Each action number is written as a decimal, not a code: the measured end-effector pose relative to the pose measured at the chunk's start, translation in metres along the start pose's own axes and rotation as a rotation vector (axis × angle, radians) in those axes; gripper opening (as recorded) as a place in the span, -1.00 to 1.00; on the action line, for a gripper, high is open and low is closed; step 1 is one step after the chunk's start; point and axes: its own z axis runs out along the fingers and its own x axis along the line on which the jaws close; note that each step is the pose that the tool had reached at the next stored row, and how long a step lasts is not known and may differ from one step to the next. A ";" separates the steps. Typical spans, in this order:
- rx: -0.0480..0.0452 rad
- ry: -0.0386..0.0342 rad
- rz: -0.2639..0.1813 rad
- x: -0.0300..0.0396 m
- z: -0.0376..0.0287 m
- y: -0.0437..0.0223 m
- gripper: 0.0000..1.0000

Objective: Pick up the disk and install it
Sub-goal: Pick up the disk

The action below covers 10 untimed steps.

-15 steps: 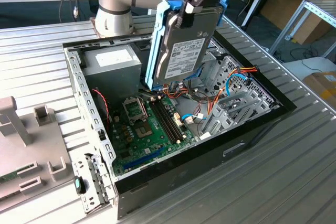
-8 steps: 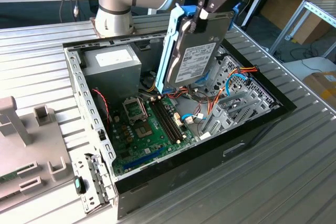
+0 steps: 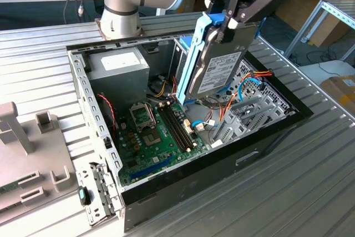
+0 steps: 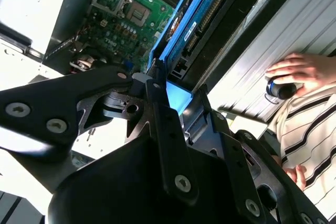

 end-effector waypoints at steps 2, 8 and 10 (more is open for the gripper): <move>-0.0006 -0.0001 0.000 0.0027 0.0007 -0.0069 -0.27; -0.0006 0.0000 0.000 0.0028 0.0007 -0.0070 -0.27; -0.0006 0.0000 0.000 0.0028 0.0007 -0.0070 -0.27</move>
